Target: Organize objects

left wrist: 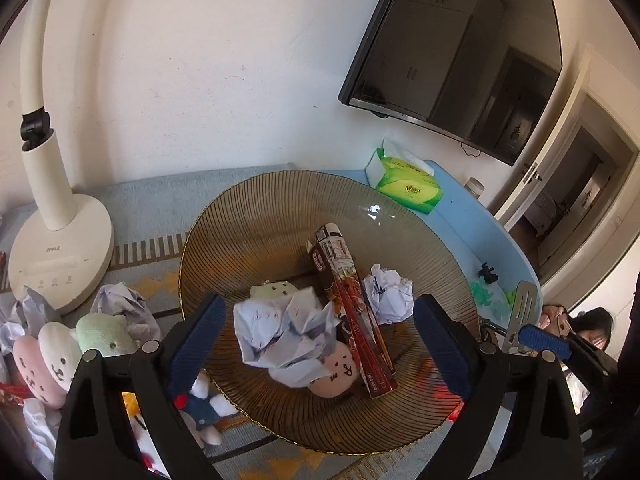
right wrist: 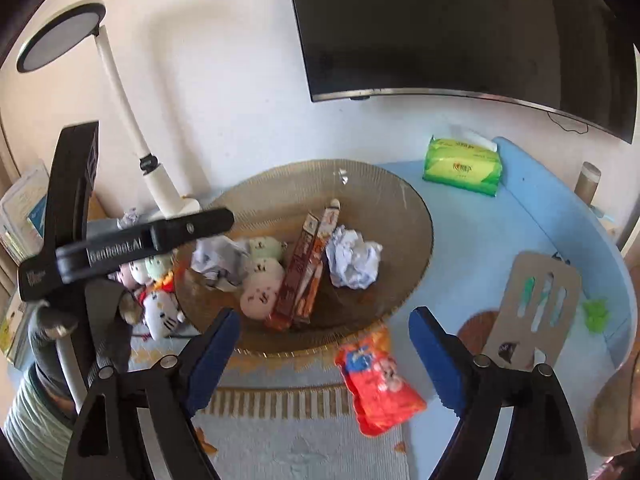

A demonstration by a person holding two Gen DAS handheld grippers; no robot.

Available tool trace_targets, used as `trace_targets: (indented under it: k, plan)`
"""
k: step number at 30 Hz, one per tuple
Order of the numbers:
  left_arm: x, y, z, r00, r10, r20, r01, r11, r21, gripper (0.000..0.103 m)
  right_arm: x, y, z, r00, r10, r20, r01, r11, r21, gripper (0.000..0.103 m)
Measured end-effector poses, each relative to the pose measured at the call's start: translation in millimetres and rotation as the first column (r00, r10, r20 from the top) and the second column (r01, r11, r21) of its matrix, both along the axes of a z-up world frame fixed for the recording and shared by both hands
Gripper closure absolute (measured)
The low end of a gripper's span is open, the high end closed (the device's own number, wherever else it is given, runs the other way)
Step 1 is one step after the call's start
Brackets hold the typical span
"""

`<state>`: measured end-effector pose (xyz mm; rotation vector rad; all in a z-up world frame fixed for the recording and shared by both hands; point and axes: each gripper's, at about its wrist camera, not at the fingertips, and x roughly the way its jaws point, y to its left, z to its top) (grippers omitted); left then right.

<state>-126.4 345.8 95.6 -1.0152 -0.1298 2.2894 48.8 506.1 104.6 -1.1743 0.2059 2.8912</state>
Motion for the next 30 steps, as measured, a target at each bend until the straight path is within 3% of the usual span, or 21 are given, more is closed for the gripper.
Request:
trace_targets:
  k: [3,7,10,12,13,14,16,22,25,30]
  plan:
    - [3,2,-3,1.0,0.004,-0.016,-0.005,1.0,-0.026,0.008,19,8,-27,0.998,-0.043,0.049,0.041,0.998,0.046,0.017]
    - [13,-3,1,1.0,-0.026,-0.016,0.025,0.999,-0.044,0.008,4,14,-59,0.989,-0.02,0.149,0.006,0.996,0.089,0.023]
    - [31,-21,11,0.998,-0.024,-0.056,0.021,0.998,-0.05,0.008,-9,9,-70,0.987,-0.01,0.163,-0.019,0.984,0.178,0.036]
    - [40,-37,17,0.998,-0.013,-0.064,0.01,0.999,-0.047,0.008,-16,8,-78,0.982,-0.015,0.189,-0.026,0.977,0.213,0.056]
    - [44,-46,20,0.998,-0.002,-0.068,-0.001,0.999,-0.046,0.008,-15,8,-79,0.983,-0.023,0.185,-0.02,0.973,0.229,0.057]
    - [48,-55,23,0.997,0.011,-0.076,-0.014,0.999,-0.046,0.008,-10,7,-78,0.985,-0.018,0.172,-0.023,0.972,0.232,0.065]
    - [55,-76,27,0.995,0.042,-0.086,-0.047,0.998,-0.05,0.008,1,7,-71,0.988,-0.021,0.151,-0.014,0.974,0.228,0.081]
    - [75,-143,31,0.984,0.161,-0.074,-0.161,0.987,0.014,0.008,38,1,-39,0.993,0.028,0.112,-0.04,0.993,0.109,0.082]
    - [84,-175,29,0.972,0.225,-0.07,-0.223,0.974,0.033,0.008,47,-8,-8,0.997,0.049,0.051,-0.052,0.997,0.06,0.082]
    - [91,-223,28,0.944,0.323,-0.065,-0.32,0.946,0.054,0.008,13,-28,45,0.997,0.055,-0.053,-0.053,0.998,0.039,0.082]
